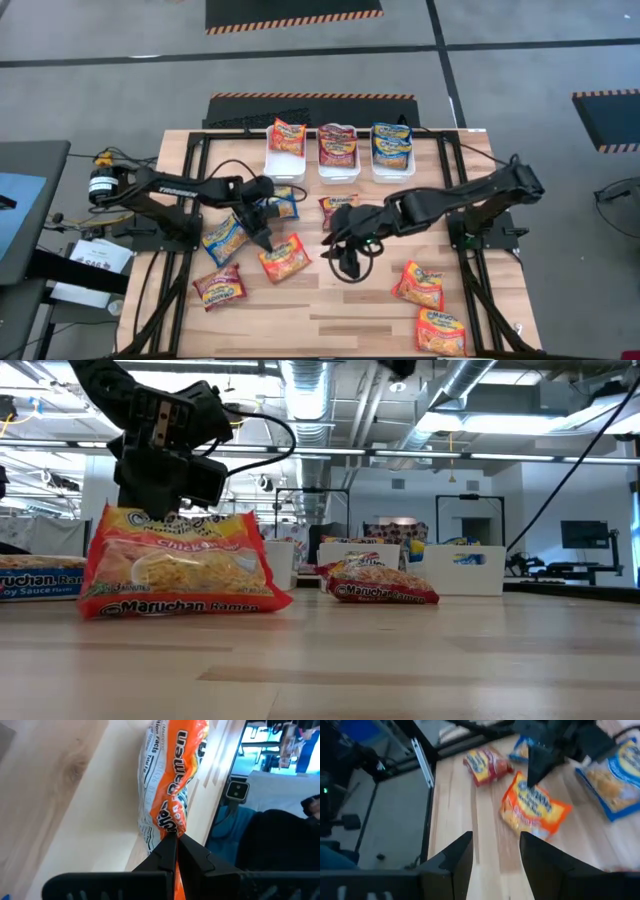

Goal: Sort Maruchan noodles
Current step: Put the orange noodle pack into the left white bin

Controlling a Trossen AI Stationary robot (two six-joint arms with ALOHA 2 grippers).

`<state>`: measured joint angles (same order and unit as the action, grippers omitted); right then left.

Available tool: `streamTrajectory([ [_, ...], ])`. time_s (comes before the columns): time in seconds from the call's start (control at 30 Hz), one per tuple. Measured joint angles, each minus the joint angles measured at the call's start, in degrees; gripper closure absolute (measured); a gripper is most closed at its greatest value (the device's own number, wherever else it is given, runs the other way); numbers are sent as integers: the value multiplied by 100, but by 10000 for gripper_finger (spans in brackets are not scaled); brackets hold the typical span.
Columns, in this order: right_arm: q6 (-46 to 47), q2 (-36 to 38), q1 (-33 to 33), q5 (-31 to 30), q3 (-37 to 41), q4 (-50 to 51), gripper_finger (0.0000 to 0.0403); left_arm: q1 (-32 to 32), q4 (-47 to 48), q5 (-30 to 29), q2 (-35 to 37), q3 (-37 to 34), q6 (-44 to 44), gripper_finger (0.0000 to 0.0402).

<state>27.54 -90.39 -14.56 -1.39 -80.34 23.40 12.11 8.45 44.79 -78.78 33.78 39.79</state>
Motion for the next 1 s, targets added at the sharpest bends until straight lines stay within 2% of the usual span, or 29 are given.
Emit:
streamTrajectory([
  [0.17,-685,2,14,-2,660,-1185,216,-125,-71,-11,0,0,66,401],
  [0.4,-1054,-228,91,-125,852,-1270,210,-123,-253,-14,-2,0,237,401],
  [0.7,-1046,-986,406,-109,840,-1628,169,-123,-554,28,-4,21,428,401],
  [1.0,-827,-1608,874,420,823,-1934,169,-123,-598,45,-4,22,433,401],
])
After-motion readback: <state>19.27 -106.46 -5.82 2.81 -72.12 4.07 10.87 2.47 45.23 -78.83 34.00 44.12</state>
